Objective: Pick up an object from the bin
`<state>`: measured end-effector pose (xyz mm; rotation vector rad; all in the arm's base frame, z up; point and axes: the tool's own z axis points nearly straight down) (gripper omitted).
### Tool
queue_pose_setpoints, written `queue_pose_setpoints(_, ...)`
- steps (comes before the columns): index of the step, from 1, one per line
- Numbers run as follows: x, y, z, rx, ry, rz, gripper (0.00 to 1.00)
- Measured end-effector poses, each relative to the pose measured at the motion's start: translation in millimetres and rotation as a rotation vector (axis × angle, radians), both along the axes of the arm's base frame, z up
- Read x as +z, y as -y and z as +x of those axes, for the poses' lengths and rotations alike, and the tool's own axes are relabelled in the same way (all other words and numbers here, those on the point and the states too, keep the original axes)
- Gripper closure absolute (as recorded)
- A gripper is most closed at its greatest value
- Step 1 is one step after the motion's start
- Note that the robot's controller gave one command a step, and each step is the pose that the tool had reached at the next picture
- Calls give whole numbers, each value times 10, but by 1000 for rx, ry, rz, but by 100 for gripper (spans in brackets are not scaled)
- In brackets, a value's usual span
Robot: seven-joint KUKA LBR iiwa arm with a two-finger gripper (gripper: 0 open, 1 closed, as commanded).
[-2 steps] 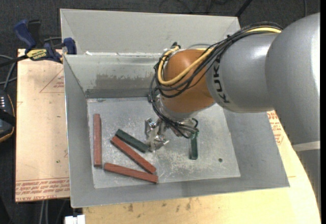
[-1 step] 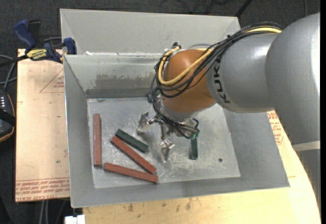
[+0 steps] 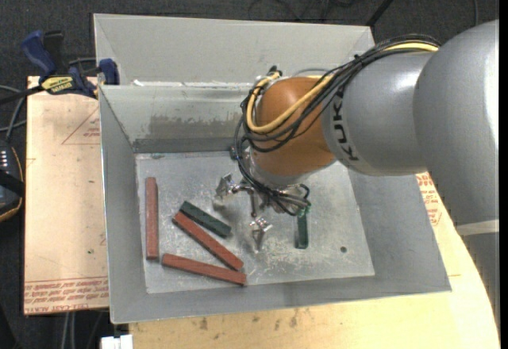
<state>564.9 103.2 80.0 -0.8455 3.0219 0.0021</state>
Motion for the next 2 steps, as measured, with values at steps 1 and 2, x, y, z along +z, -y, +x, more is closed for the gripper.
queue_pose_setpoints(1, -24, -718, -253, -24, 17, 8, 100)
queue_pose_setpoints(2, -24, -718, -253, -23, 17, 8, 100)
